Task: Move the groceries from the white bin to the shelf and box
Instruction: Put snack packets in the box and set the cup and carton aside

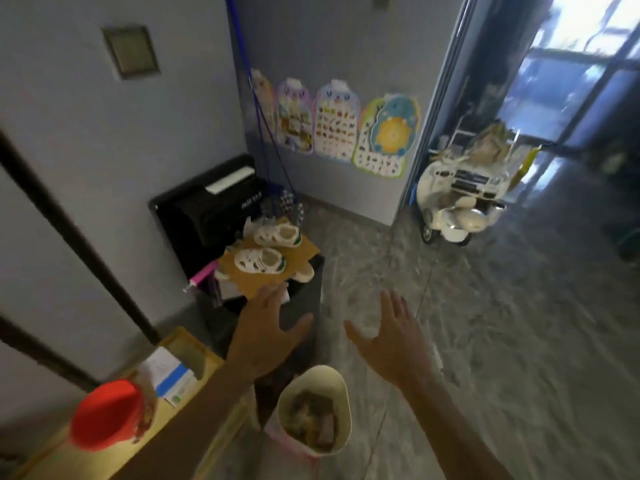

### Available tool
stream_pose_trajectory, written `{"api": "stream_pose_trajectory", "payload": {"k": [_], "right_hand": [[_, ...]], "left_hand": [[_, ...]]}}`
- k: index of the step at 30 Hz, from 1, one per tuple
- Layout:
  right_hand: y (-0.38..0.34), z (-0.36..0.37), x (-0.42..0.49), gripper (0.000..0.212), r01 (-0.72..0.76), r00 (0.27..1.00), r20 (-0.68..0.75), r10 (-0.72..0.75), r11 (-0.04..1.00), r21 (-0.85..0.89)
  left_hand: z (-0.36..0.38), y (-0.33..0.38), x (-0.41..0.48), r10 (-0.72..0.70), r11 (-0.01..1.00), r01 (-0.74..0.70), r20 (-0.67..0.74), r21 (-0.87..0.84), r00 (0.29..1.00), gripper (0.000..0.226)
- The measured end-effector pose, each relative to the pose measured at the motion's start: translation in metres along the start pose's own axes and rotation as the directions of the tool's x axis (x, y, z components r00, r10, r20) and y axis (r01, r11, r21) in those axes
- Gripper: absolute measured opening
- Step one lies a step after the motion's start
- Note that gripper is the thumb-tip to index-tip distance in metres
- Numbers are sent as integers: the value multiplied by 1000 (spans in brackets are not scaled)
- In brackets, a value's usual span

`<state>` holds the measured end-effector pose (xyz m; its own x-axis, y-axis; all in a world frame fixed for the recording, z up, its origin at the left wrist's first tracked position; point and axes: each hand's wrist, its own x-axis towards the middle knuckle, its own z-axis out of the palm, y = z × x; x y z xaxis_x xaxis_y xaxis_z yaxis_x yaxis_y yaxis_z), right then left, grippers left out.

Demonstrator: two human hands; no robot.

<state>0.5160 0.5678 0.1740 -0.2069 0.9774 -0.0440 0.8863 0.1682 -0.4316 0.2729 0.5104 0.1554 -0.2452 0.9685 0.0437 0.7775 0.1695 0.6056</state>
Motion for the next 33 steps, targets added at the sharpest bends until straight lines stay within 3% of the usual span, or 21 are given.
{"api": "stream_pose_trajectory", "payload": {"k": [2, 5, 12, 17, 24, 30, 33], "right_hand": [[-28, -62, -10, 112, 41, 998, -52, -39, 999, 24], [-59, -125, -22, 115, 144, 984, -116, -139, 989, 34], [-140, -157, -54, 113, 423, 906, -77, -417, 902, 89], [-215, -123, -95, 111, 574, 811, 60, -583, 810, 119], [-339, -39, -174, 106, 743, 615, 197, -763, 645, 178], [-433, 53, -239, 102, 799, 490, 317, -812, 564, 210], [-463, 101, -257, 90, 819, 446, 371, -814, 539, 198]], "left_hand": [[-64, 41, -7, 26, 1000, -26, -90, -2, 996, 101], [-135, 80, -29, 1, 1000, 3, -193, 22, 981, 124], [-209, 98, -132, -78, 982, 133, -349, 135, 934, 103], [-248, 54, -217, -224, 945, 307, -465, 111, 857, 99], [-311, -34, -335, -427, 825, 564, -607, 43, 670, 105], [-336, -139, -414, -600, 702, 707, -605, -84, 524, 106], [-332, -195, -435, -675, 635, 764, -565, -118, 474, 118]]}}
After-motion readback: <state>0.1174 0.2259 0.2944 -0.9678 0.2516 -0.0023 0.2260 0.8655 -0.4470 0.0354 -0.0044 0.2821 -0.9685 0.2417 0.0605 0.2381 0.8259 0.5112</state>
